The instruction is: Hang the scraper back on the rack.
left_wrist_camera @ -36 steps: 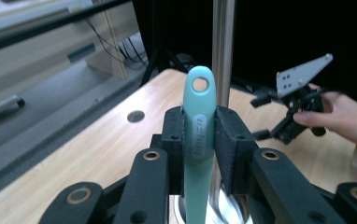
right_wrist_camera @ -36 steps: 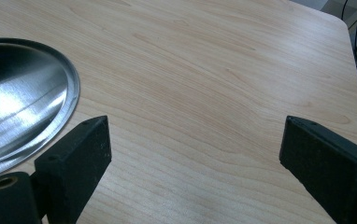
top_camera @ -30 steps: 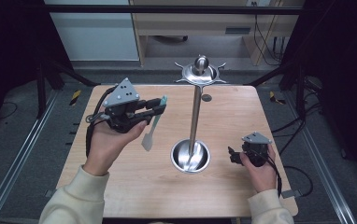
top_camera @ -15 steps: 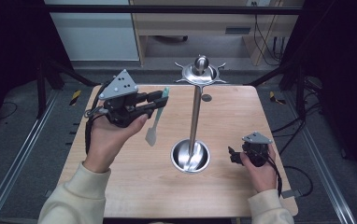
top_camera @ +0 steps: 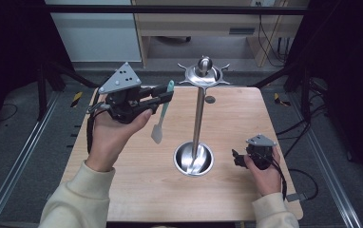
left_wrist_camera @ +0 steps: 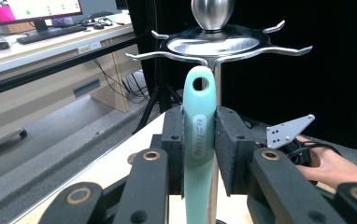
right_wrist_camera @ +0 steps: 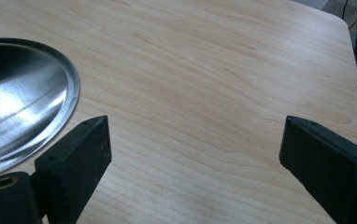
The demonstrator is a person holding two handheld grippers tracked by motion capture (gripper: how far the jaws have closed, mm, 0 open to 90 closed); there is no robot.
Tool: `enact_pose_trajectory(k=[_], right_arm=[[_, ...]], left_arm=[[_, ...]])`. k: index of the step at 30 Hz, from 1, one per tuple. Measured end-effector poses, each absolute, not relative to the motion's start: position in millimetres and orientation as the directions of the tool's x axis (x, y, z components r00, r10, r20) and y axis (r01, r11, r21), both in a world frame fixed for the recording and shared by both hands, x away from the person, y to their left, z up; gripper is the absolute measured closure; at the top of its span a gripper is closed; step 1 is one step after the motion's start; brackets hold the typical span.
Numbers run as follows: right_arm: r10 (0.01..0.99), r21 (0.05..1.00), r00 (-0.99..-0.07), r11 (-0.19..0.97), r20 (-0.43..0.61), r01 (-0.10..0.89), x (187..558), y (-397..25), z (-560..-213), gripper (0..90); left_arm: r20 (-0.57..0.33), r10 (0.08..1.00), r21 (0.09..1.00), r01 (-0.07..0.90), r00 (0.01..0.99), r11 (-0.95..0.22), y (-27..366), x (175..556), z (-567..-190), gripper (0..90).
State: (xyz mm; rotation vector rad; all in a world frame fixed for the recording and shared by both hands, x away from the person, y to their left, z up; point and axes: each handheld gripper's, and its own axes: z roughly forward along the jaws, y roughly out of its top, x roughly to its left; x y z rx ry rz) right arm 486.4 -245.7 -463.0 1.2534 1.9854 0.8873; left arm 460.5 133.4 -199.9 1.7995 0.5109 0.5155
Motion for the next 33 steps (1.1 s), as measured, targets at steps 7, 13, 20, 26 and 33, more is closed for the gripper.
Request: enact_pose_trajectory(k=[7,13,20,26,33], right_arm=[[0.922,0.797,-0.359,0.326,-0.148,0.508,486.5,-245.3,-463.2,9.6],[0.922,0.797,-0.358,0.325,-0.147,0.509,486.4,-245.5,-463.2,9.6],[0.922,0.797,-0.358,0.324,-0.146,0.509,486.3,-245.1,-463.1,9.6],[0.922,0.796,-0.357,0.326,-0.148,0.51,486.4,-245.4,-463.2,9.6],[0.922,0.798,-0.358,0.323,-0.145,0.509,486.3,-245.4,-463.1,9.6]], left_arm=[[0.09,0.576,0.96,0.082,0.812,-0.266,131.9,461.2,-198.1,74.2],[0.091,0.572,0.961,0.08,0.815,-0.266,130.1,461.2,-197.1,74.2],[0.089,0.57,0.961,0.08,0.817,-0.265,129.0,461.2,-197.0,74.2],[0.089,0.566,0.96,0.082,0.82,-0.269,127.4,462.1,-197.5,74.2],[0.086,0.564,0.958,0.088,0.821,-0.273,124.2,465.7,-199.0,74.2]])
